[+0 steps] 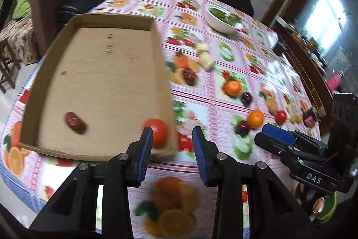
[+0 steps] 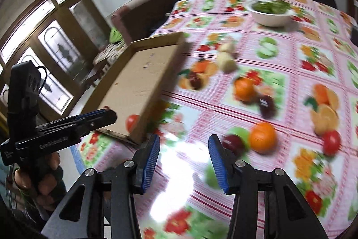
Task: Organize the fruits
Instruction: 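Withdraw both open tools from the box back over the table, then grasp a brown round fruit with the right tool while the left tool grasps a dark red plum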
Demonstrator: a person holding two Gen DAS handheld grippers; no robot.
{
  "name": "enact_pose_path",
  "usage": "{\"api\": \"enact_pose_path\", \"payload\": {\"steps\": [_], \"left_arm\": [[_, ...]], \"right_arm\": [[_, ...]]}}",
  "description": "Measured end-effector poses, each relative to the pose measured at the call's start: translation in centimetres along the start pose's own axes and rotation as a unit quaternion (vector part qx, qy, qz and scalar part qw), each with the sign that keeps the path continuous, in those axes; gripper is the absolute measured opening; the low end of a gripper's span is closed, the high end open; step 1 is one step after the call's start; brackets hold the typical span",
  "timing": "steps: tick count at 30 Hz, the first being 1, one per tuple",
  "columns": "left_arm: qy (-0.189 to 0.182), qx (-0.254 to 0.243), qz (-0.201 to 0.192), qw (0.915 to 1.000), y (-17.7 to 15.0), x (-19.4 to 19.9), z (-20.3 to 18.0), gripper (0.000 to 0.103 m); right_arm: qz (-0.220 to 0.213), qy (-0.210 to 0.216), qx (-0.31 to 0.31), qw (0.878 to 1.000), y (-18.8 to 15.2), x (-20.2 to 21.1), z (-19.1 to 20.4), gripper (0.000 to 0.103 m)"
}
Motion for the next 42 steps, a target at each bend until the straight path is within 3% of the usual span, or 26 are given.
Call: {"api": "enact_pose_path", "payload": {"steps": [14,20,23,32,33,34,35,39,42], "left_arm": [[-0.037,-0.047,0.043,0.9973,-2.8,-2.2,-6.8,0.034],[-0.042,-0.06,0.056,0.9957,-3.7,-3.5,-8.6,0.034],[-0.046,-0.069,0.061,0.9947,-3.8,-4.3,-9.7,0.034],[-0.049,-0.084,0.074,0.9925,-4.0,-5.7,-11.8,0.034],[-0.05,-0.085,0.075,0.9923,-3.9,-5.8,-12.0,0.034],[-0.051,-0.086,0.075,0.9922,-3.9,-5.8,-12.1,0.034],[-0.051,-0.086,0.075,0.9921,-3.9,-5.9,-12.1,0.034],[-0.054,-0.086,0.079,0.9917,-3.8,-6.3,-12.4,0.034],[-0.056,-0.084,0.086,0.9912,-4.0,-6.7,-12.5,0.034]], "right_arm": [[-0.03,-0.07,-0.091,0.993,-4.0,4.8,-10.1,0.048],[-0.067,-0.174,-0.141,0.972,-5.8,8.6,-17.5,0.048],[-0.065,-0.196,-0.17,0.963,-6.3,8.9,-20.6,0.048],[-0.039,-0.233,-0.17,0.957,-4.4,6.5,-23.9,0.045],[-0.029,-0.234,-0.168,0.957,-4.5,6.0,-24.0,0.041],[-0.028,-0.233,-0.167,0.958,-4.6,6.0,-23.9,0.025],[-0.031,-0.23,-0.167,0.958,-4.6,6.1,-23.8,0.025],[-0.057,-0.229,-0.179,0.955,-5.9,9.3,-23.2,0.025],[-0.071,-0.276,-0.203,0.937,-8.4,13.4,-25.1,0.025]]}}
Point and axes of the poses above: each gripper's, at about its wrist camera, not at the fingertips, and x roughly against the way its jaws point, z to its left, y to its top, the point moved 9 cm from there along -x, roughly the way its jaws point, and after that the axes turned 6 degrees about x, right-handed, at the moved point
